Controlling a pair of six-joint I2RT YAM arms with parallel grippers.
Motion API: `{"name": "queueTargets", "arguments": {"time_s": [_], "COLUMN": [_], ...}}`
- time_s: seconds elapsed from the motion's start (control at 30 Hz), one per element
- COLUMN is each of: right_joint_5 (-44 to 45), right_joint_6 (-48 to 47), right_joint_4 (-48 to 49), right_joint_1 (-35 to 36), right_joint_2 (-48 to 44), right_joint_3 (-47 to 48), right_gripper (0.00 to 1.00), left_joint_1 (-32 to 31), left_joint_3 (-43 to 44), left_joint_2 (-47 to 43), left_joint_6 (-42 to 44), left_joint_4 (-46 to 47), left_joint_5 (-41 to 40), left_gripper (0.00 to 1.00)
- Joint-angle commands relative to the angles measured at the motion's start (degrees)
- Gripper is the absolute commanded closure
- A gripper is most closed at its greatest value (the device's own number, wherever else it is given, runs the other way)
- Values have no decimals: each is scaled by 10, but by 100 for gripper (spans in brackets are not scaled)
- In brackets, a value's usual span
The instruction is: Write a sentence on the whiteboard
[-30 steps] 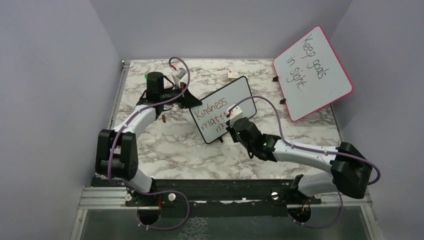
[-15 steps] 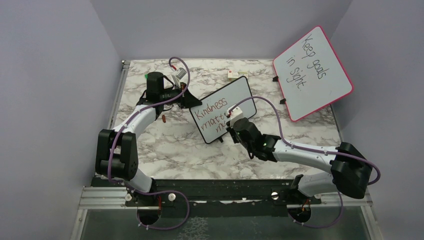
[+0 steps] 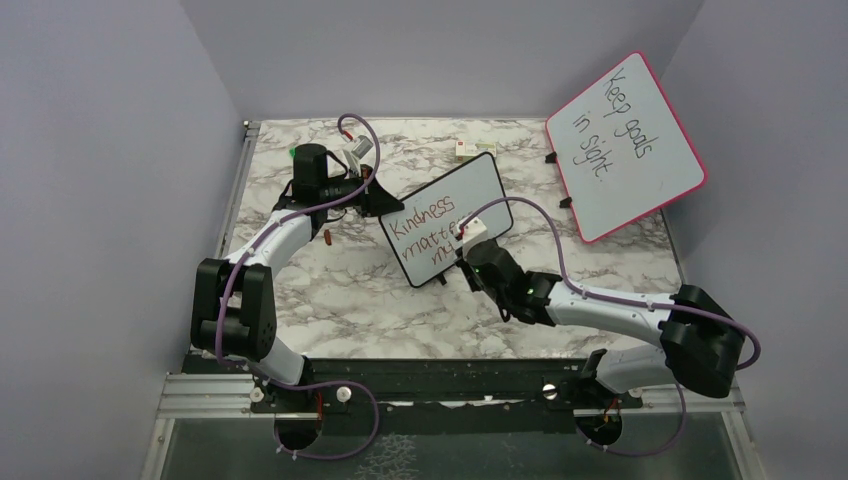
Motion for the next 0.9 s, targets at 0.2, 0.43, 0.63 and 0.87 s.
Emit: {"name": "queueTargets", "arguments": {"time_s": [0.2,0.43,0.63,0.87], "right_joint_5": [34,23,11,-4], "right_joint_6": [-3,-4,-6,-9], "right_joint_4": [2,5,20,32], "right_joint_1": [-11,-17,-18,-18], "right_joint_2": [-41,-44,-31,-20], "right_joint_3": [-7,-6,1,12], "right_gripper": [99,99,99,99], "left_joint_1": [0,0,-1,0], "left_joint_3": [-1,-1,-1,-1], "left_joint_2": [-1,0,0,-1], "left_joint_6": [14,15,15,15], "left_joint_4": [-42,-44,-44,-44], "left_joint_5": [-13,-13,-13,-12], "left_gripper": [100,100,100,100]}}
